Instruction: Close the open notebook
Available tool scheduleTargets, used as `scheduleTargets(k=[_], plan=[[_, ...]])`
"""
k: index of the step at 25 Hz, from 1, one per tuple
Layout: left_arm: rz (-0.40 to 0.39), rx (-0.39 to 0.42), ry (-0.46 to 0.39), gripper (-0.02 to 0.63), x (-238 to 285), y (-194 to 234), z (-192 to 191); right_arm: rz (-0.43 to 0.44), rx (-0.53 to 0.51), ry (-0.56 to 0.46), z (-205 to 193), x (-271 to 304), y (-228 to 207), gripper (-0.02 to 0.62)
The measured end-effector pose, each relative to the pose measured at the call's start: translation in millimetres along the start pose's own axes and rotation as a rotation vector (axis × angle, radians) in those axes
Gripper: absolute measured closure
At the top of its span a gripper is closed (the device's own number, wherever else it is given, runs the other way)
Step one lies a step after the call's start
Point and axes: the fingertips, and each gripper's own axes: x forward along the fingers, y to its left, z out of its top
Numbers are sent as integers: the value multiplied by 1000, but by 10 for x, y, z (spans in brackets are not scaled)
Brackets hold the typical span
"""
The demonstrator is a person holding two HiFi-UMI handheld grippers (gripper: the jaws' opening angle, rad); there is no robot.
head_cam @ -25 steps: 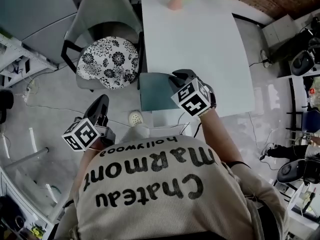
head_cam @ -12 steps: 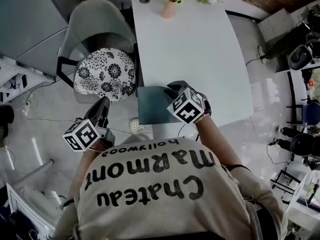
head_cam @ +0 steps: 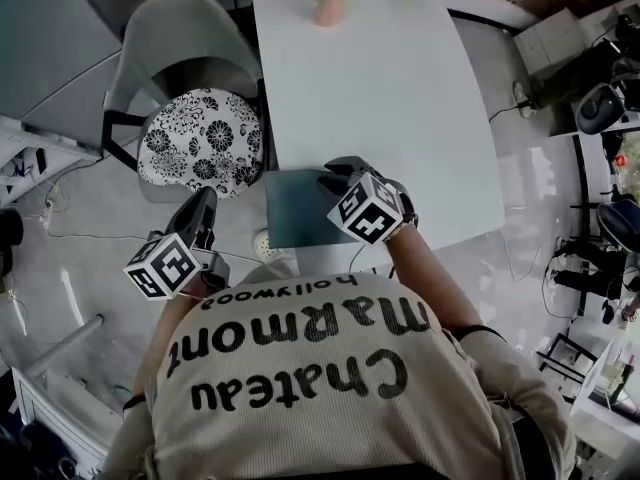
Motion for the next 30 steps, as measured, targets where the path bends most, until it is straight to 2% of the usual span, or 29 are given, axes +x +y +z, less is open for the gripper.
scheduleTargets(k=[4,8,14,20,24,26,28,30], plan=[[14,-15,-15,606,-115,-79,-50,41,5,-10,-54,-4,1,495],[59,-37,-87,606,-351,-160,-112,96,43,-49,-86,-20,24,494],[154,-109,-182,606,-735,-342,-518,165,97,-154,-82,-18,-26,486],[224,-172,-274,606,-967,-617,-971,156,98,-279,-70,-29,-47,479],[234,-152,-338,606,-1089,-975,-1142,175,138,-319,-80,-113,-51,472],[235,-141,-358,605,-1153,-1174,-1257,172,195,-371,-66,-242,-105,439],[243,-130,-371,606,-1221,-1315,-1381,155,263,-422,-50,-383,-186,363],[255,-143,-385,606,-1291,-1385,-1513,151,348,-449,-91,-515,-244,342]])
